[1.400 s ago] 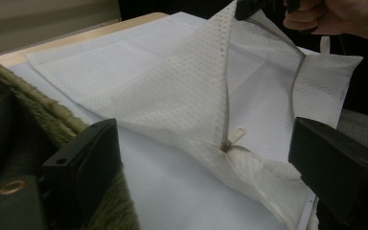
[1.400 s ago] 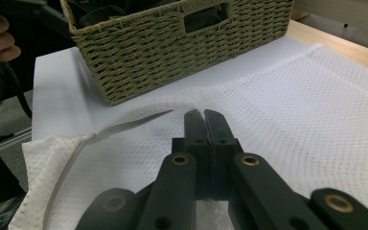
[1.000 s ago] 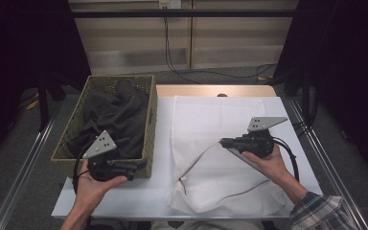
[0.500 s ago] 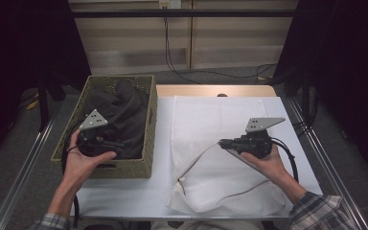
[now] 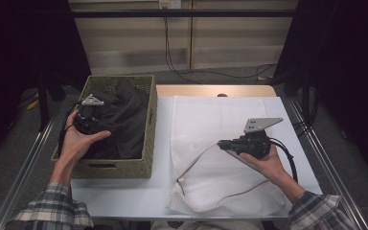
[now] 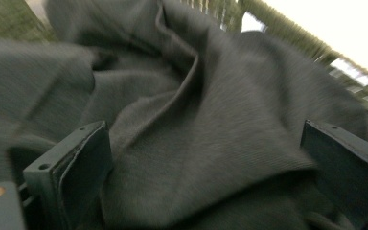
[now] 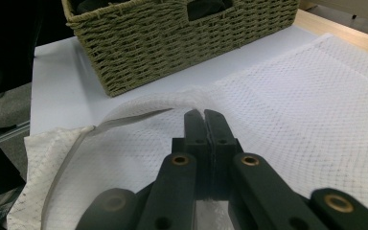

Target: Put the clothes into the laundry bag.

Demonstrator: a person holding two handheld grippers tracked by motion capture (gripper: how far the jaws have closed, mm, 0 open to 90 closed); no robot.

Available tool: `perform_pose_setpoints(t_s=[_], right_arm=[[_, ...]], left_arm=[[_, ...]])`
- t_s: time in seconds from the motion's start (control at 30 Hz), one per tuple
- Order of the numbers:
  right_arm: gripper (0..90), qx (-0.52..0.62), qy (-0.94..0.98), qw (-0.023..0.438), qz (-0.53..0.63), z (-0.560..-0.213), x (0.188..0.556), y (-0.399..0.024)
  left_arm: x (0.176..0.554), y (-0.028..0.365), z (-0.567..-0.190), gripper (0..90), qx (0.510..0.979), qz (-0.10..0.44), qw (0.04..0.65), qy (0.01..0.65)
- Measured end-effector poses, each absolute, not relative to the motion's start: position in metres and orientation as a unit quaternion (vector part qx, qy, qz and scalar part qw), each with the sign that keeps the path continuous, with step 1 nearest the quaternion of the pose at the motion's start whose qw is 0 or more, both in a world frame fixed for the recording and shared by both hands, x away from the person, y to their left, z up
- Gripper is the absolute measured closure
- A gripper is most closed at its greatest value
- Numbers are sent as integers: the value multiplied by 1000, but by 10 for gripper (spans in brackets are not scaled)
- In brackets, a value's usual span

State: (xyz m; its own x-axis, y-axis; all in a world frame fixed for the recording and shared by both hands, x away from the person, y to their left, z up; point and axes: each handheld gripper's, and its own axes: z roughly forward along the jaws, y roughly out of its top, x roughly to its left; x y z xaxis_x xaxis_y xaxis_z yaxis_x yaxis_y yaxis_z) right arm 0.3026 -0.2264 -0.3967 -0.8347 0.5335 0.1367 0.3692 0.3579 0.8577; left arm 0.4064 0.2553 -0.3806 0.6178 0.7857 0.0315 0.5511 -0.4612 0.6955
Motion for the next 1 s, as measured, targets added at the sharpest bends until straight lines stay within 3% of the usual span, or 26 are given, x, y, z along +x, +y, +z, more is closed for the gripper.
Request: perform_pose_setpoints(t_s=[0.07, 0.3, 0.6, 0.63, 0.7, 0.77, 0.8, 1.0], right_arm=[[900, 273, 822, 82, 494, -398, 302, -226], [900, 271, 825, 83, 488, -399, 302, -224], [900, 273, 828, 82, 484, -402, 303, -223], [900, 272, 828, 82, 483, -402, 303, -223], [900, 271, 830, 81, 481, -403, 303, -222], [900, 271, 832, 82, 478, -403, 302, -222], [900, 270, 832, 81, 478, -403, 302, -221], [900, 272, 831, 83, 478, -403, 302, -221]], left_arm=[[416, 249, -396, 18, 851, 151, 300, 403], [430, 249, -418, 2, 876, 175, 204, 401], [447, 265, -426, 1, 862, 188, 164, 441], [450, 269, -434, 2, 854, 156, 177, 464], [451, 270, -435, 2, 852, 141, 179, 471], [452, 271, -437, 3, 857, 123, 185, 465], [452, 268, -440, 3, 867, 82, 188, 455], [449, 257, -444, 0, 881, 30, 199, 427]])
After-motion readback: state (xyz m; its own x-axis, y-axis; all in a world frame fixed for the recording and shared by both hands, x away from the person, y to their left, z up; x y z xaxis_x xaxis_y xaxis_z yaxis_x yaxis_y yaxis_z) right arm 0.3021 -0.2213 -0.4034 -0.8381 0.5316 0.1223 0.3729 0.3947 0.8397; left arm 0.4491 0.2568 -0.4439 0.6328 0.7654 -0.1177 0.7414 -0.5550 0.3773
